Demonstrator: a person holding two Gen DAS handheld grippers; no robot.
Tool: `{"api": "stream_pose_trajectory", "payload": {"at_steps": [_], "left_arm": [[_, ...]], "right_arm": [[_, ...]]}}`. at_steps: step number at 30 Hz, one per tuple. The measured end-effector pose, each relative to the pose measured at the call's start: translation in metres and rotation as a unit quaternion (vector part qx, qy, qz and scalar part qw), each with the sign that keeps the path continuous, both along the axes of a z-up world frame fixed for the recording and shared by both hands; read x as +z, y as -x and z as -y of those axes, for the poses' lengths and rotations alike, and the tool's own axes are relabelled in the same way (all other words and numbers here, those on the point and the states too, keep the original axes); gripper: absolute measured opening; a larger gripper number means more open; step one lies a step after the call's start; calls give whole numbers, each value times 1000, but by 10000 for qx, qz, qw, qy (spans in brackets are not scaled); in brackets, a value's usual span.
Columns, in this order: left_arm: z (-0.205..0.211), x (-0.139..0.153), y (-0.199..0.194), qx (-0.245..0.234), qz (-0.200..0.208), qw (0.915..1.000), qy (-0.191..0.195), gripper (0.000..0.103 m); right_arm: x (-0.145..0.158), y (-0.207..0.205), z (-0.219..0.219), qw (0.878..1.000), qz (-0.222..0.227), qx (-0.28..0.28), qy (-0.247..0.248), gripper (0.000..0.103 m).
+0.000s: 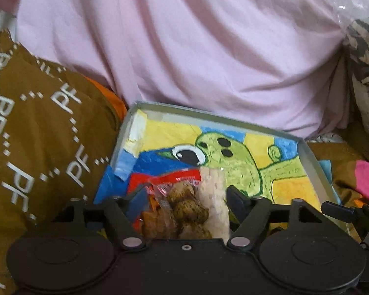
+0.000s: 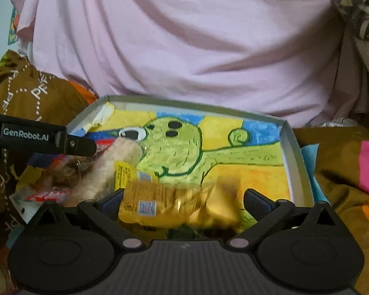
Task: Organize snacks
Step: 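Lower both packs into the tray and open both grippers, then withdraw both grippers from the tray toward the remaining snacks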
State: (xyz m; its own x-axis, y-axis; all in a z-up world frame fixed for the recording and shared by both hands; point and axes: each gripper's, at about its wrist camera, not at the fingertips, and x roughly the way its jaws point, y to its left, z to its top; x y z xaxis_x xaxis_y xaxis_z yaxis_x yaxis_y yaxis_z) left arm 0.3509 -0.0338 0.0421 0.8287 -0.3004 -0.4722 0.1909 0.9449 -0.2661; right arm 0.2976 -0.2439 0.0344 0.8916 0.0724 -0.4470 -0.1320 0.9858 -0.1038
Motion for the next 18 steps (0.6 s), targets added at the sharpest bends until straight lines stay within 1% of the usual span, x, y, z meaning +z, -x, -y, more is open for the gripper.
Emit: {"api": "stream_pose_trajectory", "payload": {"at_steps": [2,3,7,14,18], "left_arm": [[-4,6,6,77,100,9999,20,86],[-6,10,10,106,131,9999,34,91],[-13,21,29,154,309,9994,1,100],[-30,31,72,150,446,9989,-33,102],[-40,35,99,200,484,9986,-25,102]], "right_arm": [[5,4,0,10000,63,4,-61,103],[7,5,1,9999,90,-8,-126,103],[17,19,4,9986,273,-67,-453,103],[31,62,5,9952,634,-80,-742,103],[35,90,1,9940,780,-41,-772,103]]}}
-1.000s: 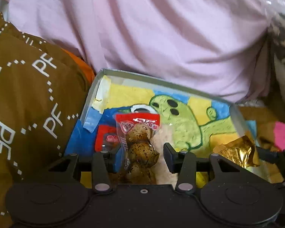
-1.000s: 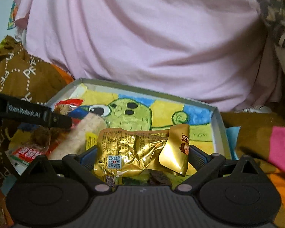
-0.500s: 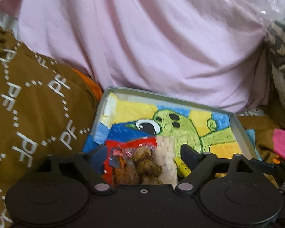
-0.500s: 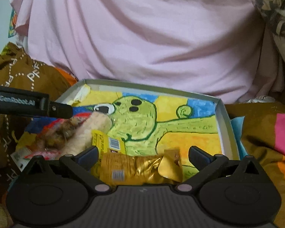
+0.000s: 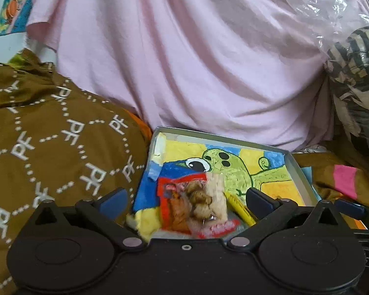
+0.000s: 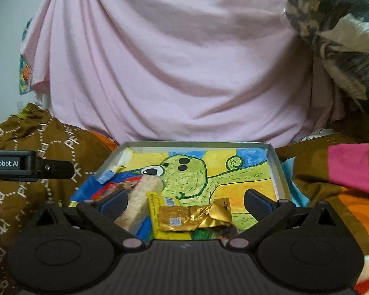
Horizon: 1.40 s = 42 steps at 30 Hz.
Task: Organize snacks
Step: 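Withdraw both grippers from the tray toward the remaining snacks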
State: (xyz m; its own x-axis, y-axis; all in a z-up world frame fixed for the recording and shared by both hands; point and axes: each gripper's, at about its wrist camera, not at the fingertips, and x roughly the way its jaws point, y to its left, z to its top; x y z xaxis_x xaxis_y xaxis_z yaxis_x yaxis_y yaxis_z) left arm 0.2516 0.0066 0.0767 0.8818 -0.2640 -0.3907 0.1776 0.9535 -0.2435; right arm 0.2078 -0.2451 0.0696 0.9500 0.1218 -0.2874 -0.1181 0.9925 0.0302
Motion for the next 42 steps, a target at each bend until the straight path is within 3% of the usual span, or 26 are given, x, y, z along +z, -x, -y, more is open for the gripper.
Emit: {"api": "stream_pose_trajectory", "payload": {"at_steps": [8,20,42], "left_arm": [[-20,-5,51,252,29,9997,-17,102],[-43,-37,110,563,-342,9978,-106,102],[-52,-84,164,635,-977,9918,-522,102]], "right_arm": [[-3,57,-13,9996,95,272,49,103],[-26,126,-38,9978,-62,617,227,103],[-67,164,-46,9956,-837,394,162,103]]}}
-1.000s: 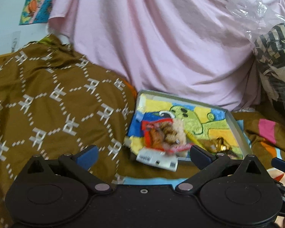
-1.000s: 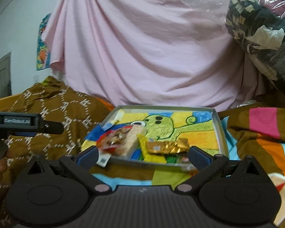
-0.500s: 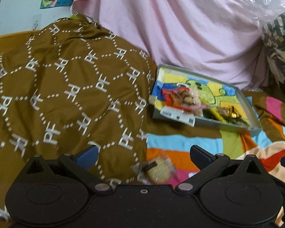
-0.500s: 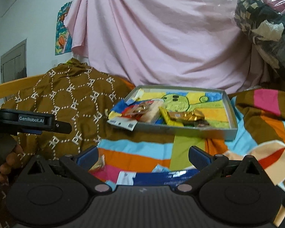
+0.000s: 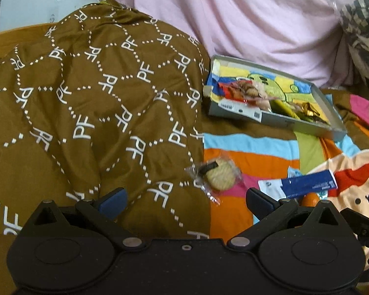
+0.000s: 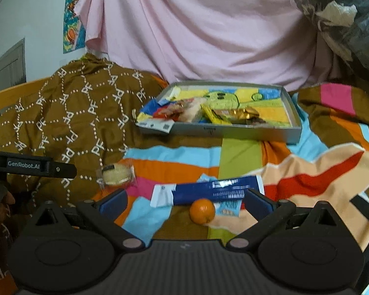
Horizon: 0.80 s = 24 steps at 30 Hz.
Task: Organize snacks
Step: 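Withdraw both grippers from the tray toward the remaining snacks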
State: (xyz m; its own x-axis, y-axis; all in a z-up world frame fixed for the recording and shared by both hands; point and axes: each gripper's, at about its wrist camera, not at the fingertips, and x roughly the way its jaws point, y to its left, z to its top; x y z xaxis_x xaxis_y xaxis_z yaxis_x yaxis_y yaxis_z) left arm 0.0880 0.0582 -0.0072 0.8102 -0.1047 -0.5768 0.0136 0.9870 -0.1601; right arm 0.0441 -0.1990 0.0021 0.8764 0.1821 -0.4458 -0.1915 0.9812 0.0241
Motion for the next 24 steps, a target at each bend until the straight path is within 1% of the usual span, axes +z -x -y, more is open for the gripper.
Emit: {"api": "stream_pose_trajectory", "payload": {"at_steps": [8,14,24], "left_arm": [[4,-3,-2,-64,-104,9999,-100,102],[7,-8,-4,-93,-229,9995,-191,102],[10,-15,-11,-152,-448,9985,-260,102]], "right_arm": [[-14,-2,-3,9994,-346,-16,88,103],[-23,-9,-8,9967,-755,-130,275,103],[-29,-13,-9,9952,-946,-160,212,103]]}}
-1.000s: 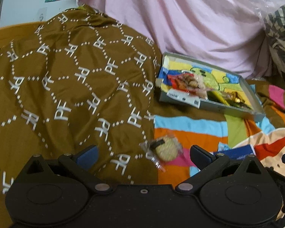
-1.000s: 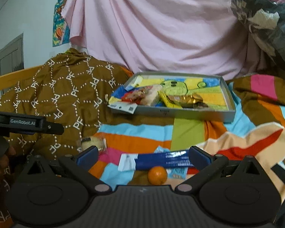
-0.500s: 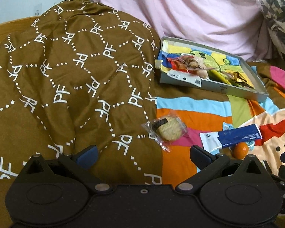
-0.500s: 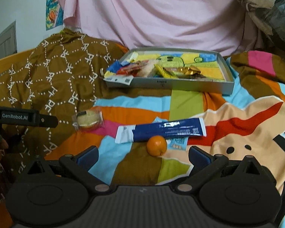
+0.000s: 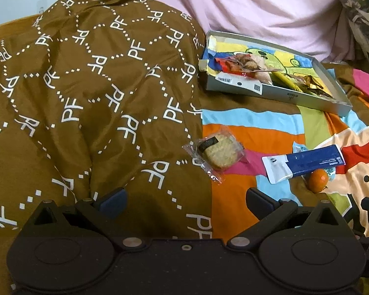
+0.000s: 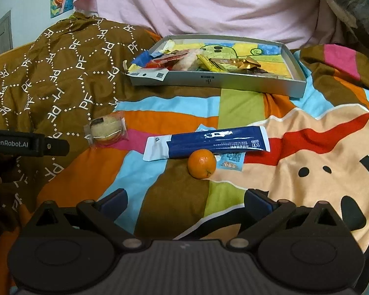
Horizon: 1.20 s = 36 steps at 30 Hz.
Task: Organize snacks
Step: 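Withdraw both grippers from the tray toward the remaining snacks, then lower the left gripper onto the wrapped biscuit while the right approaches the orange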
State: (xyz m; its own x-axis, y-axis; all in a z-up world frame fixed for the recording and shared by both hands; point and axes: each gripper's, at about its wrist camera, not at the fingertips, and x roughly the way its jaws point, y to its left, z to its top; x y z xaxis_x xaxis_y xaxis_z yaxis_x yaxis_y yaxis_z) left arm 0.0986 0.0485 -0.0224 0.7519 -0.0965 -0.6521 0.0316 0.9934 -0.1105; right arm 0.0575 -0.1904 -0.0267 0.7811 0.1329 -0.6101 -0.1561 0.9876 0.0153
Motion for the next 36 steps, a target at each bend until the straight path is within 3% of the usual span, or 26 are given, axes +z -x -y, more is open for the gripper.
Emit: {"api": "stream_pose_trajectory", "payload": {"at_steps": [11,26,36], "left_arm": [[3,-2,-7,-75,25,9999,-98,102],[4,-5,-24,-108,194,9997,-83,102],[0,-14,-43,-48,-66,9999,130,102]], "right_arm": [[-3,-7,2,9998,-119,-110,-63,103],[-2,-18,3,9996,149,-213,95,103],[-10,-39,7,9995,6,-295,100,103]]}}
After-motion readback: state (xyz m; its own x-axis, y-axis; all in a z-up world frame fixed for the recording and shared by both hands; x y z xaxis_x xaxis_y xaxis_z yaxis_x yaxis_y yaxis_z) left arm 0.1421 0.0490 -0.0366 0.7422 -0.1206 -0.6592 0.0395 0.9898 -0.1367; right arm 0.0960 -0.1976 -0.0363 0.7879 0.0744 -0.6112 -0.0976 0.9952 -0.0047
